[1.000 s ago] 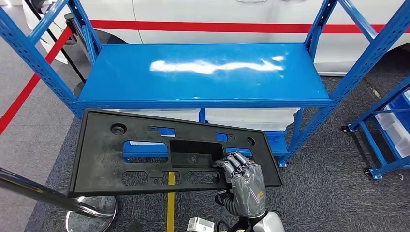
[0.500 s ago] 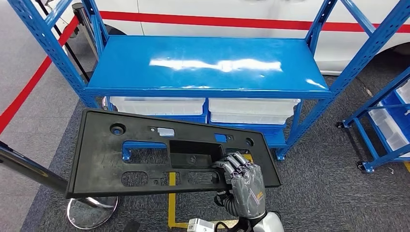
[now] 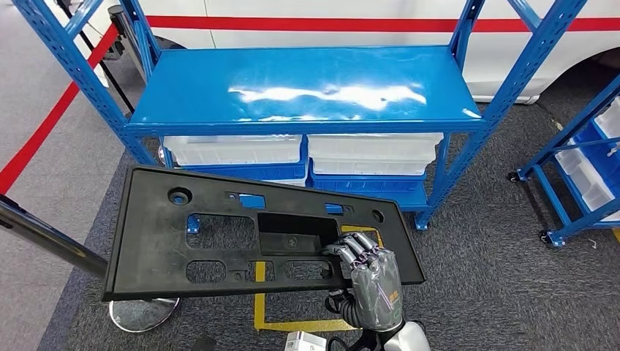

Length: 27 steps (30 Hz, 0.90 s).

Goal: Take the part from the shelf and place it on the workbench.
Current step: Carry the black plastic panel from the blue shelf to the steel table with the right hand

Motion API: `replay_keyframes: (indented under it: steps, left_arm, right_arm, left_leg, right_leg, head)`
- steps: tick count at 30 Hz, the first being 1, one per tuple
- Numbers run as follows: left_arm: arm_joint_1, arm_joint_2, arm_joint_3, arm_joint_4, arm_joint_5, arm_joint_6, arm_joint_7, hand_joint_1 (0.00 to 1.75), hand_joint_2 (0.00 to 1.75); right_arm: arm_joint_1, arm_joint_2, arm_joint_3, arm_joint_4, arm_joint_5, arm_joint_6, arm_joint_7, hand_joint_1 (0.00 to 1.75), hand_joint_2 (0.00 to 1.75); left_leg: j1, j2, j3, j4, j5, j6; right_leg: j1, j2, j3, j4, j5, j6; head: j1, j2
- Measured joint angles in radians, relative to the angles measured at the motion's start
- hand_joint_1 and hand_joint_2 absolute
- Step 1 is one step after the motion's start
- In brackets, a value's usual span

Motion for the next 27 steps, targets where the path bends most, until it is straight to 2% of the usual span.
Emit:
replay_keyframes:
  steps: [2, 3, 4, 7, 8, 9, 11, 12, 13, 14, 15, 16, 17, 18, 19, 20, 22, 23, 24, 25, 27]
  left_arm:
    - [-0.001, 0.001, 0.0, 0.0, 0.0, 0.0, 0.0, 0.0, 1.75]
    - [-0.002, 0.002, 0.0, 0.0, 0.0, 0.0, 0.0, 0.0, 1.75]
    - [-0.002, 0.002, 0.0, 0.0, 0.001, 0.0, -0.001, 0.0, 1.75]
    - [0.001, 0.002, 0.002, 0.0, 0.002, 0.0, -0.001, 0.0, 1.75]
    - [0.001, 0.002, 0.002, 0.0, 0.003, 0.0, -0.002, 0.0, 1.75]
    - [0.0, 0.002, 0.002, 0.0, 0.004, 0.0, -0.002, 0.0, 1.75]
    - [-0.001, 0.001, 0.003, 0.0, 0.006, 0.0, -0.003, 0.0, 1.75]
    - [-0.001, 0.001, 0.003, 0.0, 0.007, 0.001, -0.003, 0.0, 1.75]
    - [0.0, 0.001, 0.004, 0.0, 0.007, 0.001, -0.004, 0.0, 1.75]
    - [0.0, 0.001, 0.004, 0.0, 0.008, 0.001, -0.004, 0.0, 1.75]
    - [0.001, 0.002, 0.004, 0.0, 0.008, 0.001, -0.006, 0.0, 1.75]
    - [0.001, 0.002, 0.004, 0.0, 0.008, 0.002, -0.009, 0.0, 1.75]
    - [0.001, 0.002, 0.005, 0.0, 0.008, 0.002, -0.012, 0.0, 1.75]
    - [0.001, 0.002, 0.005, 0.0, 0.008, 0.003, -0.014, 0.0, 1.75]
    - [0.001, 0.002, 0.006, 0.0, 0.008, 0.004, -0.015, 0.0, 1.75]
    - [0.002, 0.002, 0.006, 0.0, 0.009, 0.004, -0.015, 0.0, 1.75]
    - [0.003, 0.002, 0.007, 0.0, 0.009, 0.006, -0.016, 0.0, 1.75]
    - [0.004, 0.002, 0.008, 0.0, 0.01, 0.006, -0.017, 0.0, 1.75]
    - [0.005, 0.002, 0.008, 0.0, 0.01, 0.006, -0.017, 0.0, 1.75]
    - [0.006, 0.002, 0.008, 0.0, 0.01, 0.006, -0.017, 0.0, 1.75]
    - [0.008, 0.002, 0.008, 0.0, 0.011, 0.006, -0.017, 0.0, 1.75]
  right_arm:
    - [0.001, 0.0, -0.001, 0.0, 0.0, 0.0, 0.0, 1.75, 1.75]
    - [0.002, 0.0, -0.002, -0.001, 0.0, -0.001, 0.0, 1.75, 1.75]
    - [0.003, 0.0, -0.003, -0.002, 0.0, -0.001, 0.0, 1.75, 1.75]
    - [0.007, 0.0, -0.004, -0.006, -0.001, -0.003, -0.001, 1.75, 1.75]
    - [0.009, -0.001, -0.005, -0.007, -0.001, -0.004, -0.001, 1.75, 1.75]
    - [0.01, -0.001, -0.005, -0.008, -0.002, -0.005, -0.001, 1.75, 1.75]
    - [0.015, -0.001, -0.008, -0.008, -0.003, -0.008, -0.001, 1.75, 1.75]
    - [0.018, -0.001, -0.009, -0.008, -0.004, -0.009, -0.001, 1.75, 1.75]
    - [0.022, -0.002, -0.011, -0.008, -0.005, -0.009, -0.001, 1.75, 1.75]
    - [0.024, -0.002, -0.012, -0.008, -0.006, -0.01, -0.001, 1.75, 1.75]
    - [0.026, -0.002, -0.013, -0.008, -0.008, -0.011, -0.002, 1.75, 1.75]
    - [0.027, -0.003, -0.014, -0.008, -0.01, -0.012, -0.003, 1.75, 1.75]
    - [0.028, -0.003, -0.016, -0.009, -0.012, -0.013, -0.004, 1.75, 1.75]
    - [0.03, -0.003, -0.018, -0.01, -0.014, -0.014, -0.005, 1.75, 1.75]
    - [0.033, -0.003, -0.021, -0.011, -0.017, -0.016, -0.006, 1.75, 1.75]
    - [0.036, -0.003, -0.024, -0.013, -0.019, -0.017, -0.007, 1.75, 1.75]
    - [0.044, -0.003, -0.029, -0.016, -0.022, -0.02, -0.008, 1.75, 1.75]
    - [0.048, -0.002, -0.031, -0.017, -0.022, -0.021, -0.008, 1.75, 1.75]
    - [0.051, -0.002, -0.032, -0.018, -0.023, -0.021, -0.008, 1.75, 1.75]
    - [0.053, -0.002, -0.033, -0.019, -0.024, -0.022, -0.008, 1.75, 1.75]
    - [0.058, -0.002, -0.034, -0.022, -0.025, -0.023, -0.008, 1.75, 1.75]
  left_leg:
    - [-0.002, 0.0, 0.093, -0.14, 0.039, 0.007]
    - [-0.004, -0.001, 0.125, -0.193, 0.047, 0.011]
    - [-0.007, -0.001, 0.14, -0.223, 0.046, 0.015]
    - [-0.006, 0.0, 0.13, -0.237, 0.061, 0.031]
    - [-0.003, 0.001, 0.126, -0.241, 0.071, 0.039]
    - [0.0, 0.003, 0.119, -0.246, 0.081, 0.046]
    - [0.001, 0.005, 0.098, -0.246, 0.098, 0.055]
    - [0.001, 0.006, 0.087, -0.245, 0.104, 0.055]
    - [0.001, 0.006, 0.076, -0.243, 0.111, 0.055]
    - [0.001, 0.006, 0.065, -0.24, 0.116, 0.053]
    - [0.001, 0.006, 0.056, -0.237, 0.12, 0.051]
    - [0.001, 0.006, 0.049, -0.233, 0.124, 0.048]
    - [0.001, 0.006, 0.043, -0.23, 0.127, 0.044]
    - [0.0, 0.005, 0.04, -0.228, 0.131, 0.038]
    - [-0.001, 0.005, 0.038, -0.227, 0.135, 0.033]
    - [-0.001, 0.005, 0.037, -0.228, 0.14, 0.026]
    - [0.0, 0.005, 0.035, -0.229, 0.146, 0.012]
    - [0.001, 0.005, 0.029, -0.219, 0.136, 0.006]
    - [0.001, 0.004, 0.017, -0.193, 0.114, 0.002]
    - [0.002, 0.003, -0.003, -0.145, 0.079, -0.001]
    - [0.003, 0.003, -0.053, -0.012, 0.005, -0.007]
  right_leg:
    - [0.001, 0.0, -0.019, 0.017, 0.004, 0.005]
    - [0.002, 0.0, -0.026, 0.023, 0.007, 0.01]
    - [0.002, 0.0, -0.03, 0.027, 0.012, 0.015]
    - [0.002, 0.002, -0.037, 0.028, 0.024, 0.035]
    - [0.002, 0.004, -0.043, 0.039, 0.01, 0.04]
    - [0.001, 0.006, -0.055, 0.069, -0.021, 0.045]
    - [-0.005, 0.007, -0.093, 0.182, -0.11, 0.054]
    - [-0.008, 0.007, -0.11, 0.245, -0.144, 0.058]
    - [-0.01, 0.007, -0.116, 0.286, -0.156, 0.062]
    - [-0.013, 0.007, -0.106, 0.296, -0.148, 0.064]
    - [-0.015, 0.007, -0.076, 0.265, -0.123, 0.065]
    - [-0.017, 0.007, -0.028, 0.2, -0.095, 0.063]
    - [-0.017, 0.007, 0.024, 0.123, -0.081, 0.06]
    - [-0.015, 0.007, 0.066, 0.058, -0.074, 0.056]
    - [-0.012, 0.008, 0.09, 0.016, -0.076, 0.052]
    - [-0.009, 0.008, 0.096, 0.0, -0.082, 0.047]
    - [-0.008, 0.007, 0.09, -0.008, -0.072, 0.034]
    - [-0.01, 0.007, 0.087, -0.011, -0.065, 0.025]
    - [-0.012, 0.006, 0.083, -0.015, -0.058, 0.016]
    - [-0.013, 0.005, 0.078, -0.017, -0.052, 0.008]
    - [-0.008, 0.004, 0.067, -0.015, -0.046, 0.001]
  head:
    - [0.0, 0.0]
    - [0.0, 0.0]
    - [0.0, 0.0]
    - [0.001, 0.0]
    - [0.001, 0.0]
    - [0.002, 0.0]
    - [0.003, 0.0]
    - [0.002, 0.0]
    - [0.002, 0.0]
    - [0.002, 0.0]
    - [0.002, 0.0]
    - [0.002, 0.0]
    - [0.002, 0.0]
    - [0.002, 0.0]
    - [0.002, 0.0]
    - [0.002, 0.0]
    - [0.002, 0.0]
    - [0.001, 0.0]
    - [0.001, 0.0]
    - [0.001, 0.0]
    - [0.0, 0.0]
